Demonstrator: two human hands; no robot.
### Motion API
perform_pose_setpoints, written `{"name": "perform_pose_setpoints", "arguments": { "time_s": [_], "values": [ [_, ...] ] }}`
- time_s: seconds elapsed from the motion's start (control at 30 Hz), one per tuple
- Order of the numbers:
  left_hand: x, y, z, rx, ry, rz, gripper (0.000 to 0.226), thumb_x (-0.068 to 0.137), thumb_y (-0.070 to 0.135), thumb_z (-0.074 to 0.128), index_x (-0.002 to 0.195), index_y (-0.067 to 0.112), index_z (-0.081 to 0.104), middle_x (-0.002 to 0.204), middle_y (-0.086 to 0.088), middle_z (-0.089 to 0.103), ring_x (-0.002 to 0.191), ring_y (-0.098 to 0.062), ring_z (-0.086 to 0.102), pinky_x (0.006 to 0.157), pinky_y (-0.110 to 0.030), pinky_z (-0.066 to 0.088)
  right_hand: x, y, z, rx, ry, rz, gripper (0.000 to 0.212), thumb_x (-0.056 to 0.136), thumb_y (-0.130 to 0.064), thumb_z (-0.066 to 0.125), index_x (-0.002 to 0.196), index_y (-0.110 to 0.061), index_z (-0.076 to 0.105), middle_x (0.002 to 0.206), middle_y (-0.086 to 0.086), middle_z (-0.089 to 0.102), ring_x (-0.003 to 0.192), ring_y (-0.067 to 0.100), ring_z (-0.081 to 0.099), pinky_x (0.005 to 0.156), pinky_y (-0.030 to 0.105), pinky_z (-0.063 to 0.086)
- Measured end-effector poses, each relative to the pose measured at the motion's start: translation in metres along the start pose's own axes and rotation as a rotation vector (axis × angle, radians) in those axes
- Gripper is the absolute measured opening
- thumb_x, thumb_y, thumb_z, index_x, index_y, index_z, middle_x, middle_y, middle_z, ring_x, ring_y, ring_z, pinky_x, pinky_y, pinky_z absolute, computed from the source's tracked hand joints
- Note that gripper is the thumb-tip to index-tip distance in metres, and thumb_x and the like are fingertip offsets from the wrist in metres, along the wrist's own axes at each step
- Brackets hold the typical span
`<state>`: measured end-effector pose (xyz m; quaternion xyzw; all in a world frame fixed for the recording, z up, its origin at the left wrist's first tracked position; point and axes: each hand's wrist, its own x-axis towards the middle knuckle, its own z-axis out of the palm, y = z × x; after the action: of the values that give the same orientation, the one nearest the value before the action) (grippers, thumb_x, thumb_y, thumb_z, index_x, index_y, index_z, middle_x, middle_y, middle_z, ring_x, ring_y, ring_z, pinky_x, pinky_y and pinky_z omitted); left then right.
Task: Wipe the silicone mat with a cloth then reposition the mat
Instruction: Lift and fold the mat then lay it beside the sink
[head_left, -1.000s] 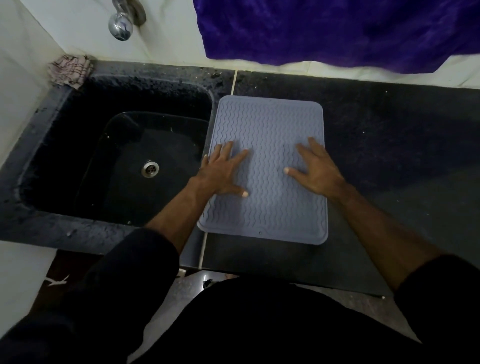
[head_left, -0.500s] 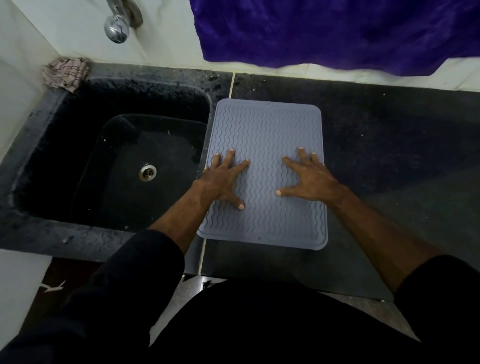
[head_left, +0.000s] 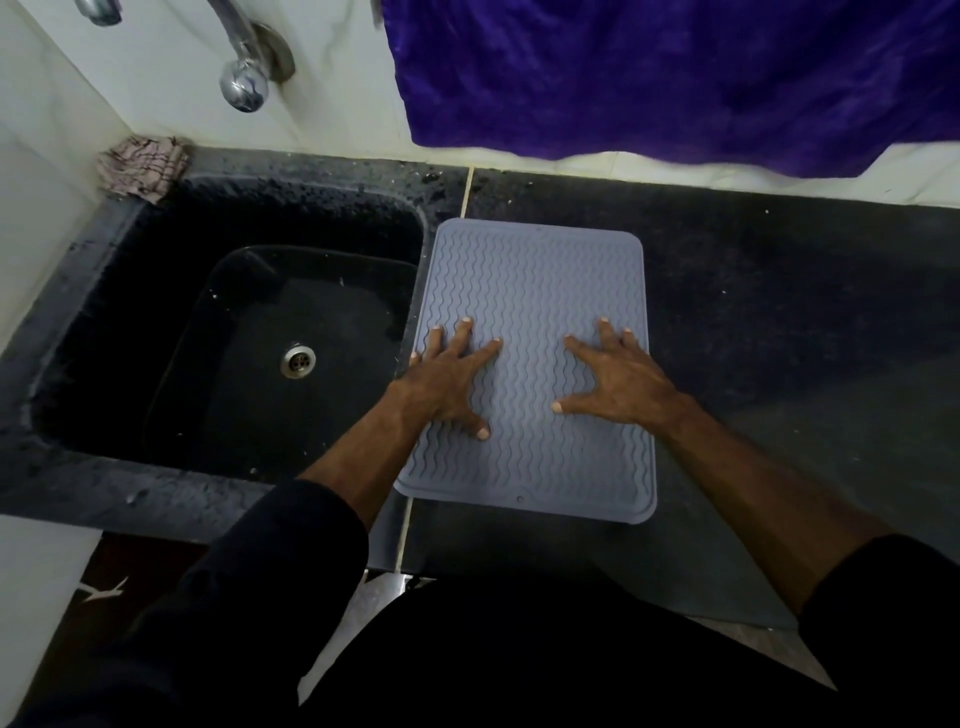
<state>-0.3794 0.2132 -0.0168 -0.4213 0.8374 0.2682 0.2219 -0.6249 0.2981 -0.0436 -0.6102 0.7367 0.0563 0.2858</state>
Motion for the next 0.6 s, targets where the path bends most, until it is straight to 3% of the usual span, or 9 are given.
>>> {"name": "perform_pose_setpoints", "arguments": {
  "time_s": [0.6],
  "values": [
    [0.0074, -0.0067, 0.0048, -0.01, -0.003, 0.029, 0.128, 0.062, 0.05, 0.081, 0.148, 0.042, -0.013, 0.152, 0.001, -0.036, 0.138, -0.037, -0.032, 0.109, -0.064, -0.005, -0.005, -0.0086, -0.005, 0.052, -0.017, 0.021, 0.108, 0.067, -0.072, 0.066, 0.15, -0.04, 0.005, 0.161, 0.006, -0.017, 0.146, 0.038, -0.013, 0.116, 0.056, 0.007]
  ]
}}
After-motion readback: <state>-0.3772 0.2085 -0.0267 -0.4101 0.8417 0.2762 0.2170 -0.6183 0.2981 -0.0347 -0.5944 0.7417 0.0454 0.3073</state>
